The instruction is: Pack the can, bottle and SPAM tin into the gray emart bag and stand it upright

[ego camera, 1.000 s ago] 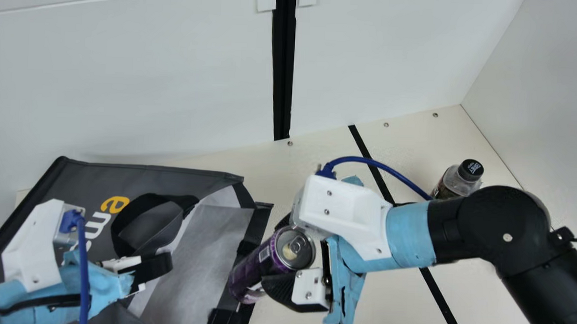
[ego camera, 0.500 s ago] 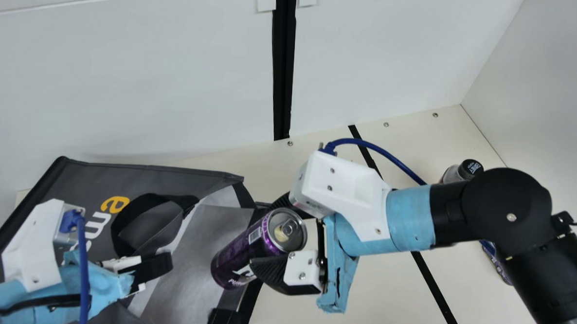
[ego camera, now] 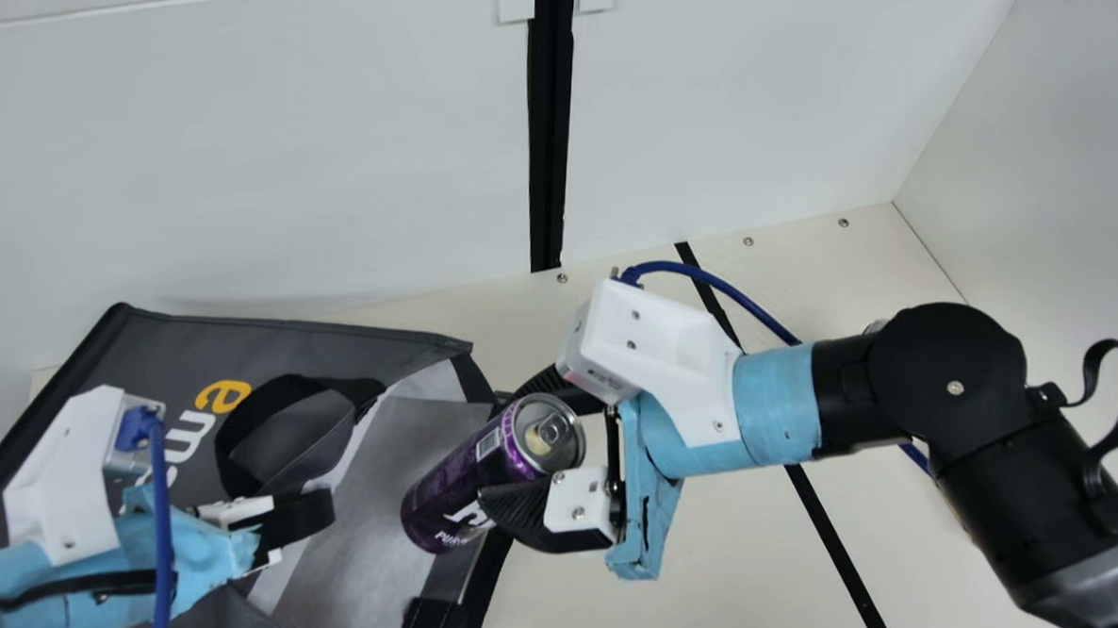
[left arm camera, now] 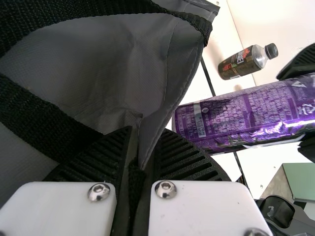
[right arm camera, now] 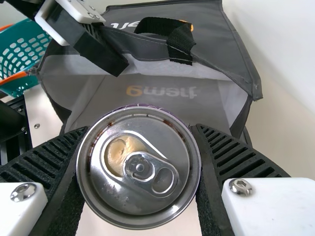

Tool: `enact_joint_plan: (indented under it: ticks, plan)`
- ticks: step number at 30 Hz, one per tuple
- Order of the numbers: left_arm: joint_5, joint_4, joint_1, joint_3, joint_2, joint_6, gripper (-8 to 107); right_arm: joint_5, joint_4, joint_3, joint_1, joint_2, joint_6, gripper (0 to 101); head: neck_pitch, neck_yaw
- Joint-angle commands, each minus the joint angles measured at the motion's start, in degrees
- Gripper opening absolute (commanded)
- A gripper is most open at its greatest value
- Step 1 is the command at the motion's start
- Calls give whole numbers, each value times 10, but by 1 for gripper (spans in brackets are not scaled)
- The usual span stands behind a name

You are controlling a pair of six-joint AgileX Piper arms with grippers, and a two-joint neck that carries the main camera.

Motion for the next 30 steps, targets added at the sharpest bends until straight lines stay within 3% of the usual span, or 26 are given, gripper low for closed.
enact_joint_plan:
  ticks: [1,30]
  plan:
    - [0,0,0,0,0,0,-8,1,3,1,0,4,-3,0,-12,0]
    - [0,0,0,0,0,0,-8,1,54,1,2,84,-35,0,-12,0]
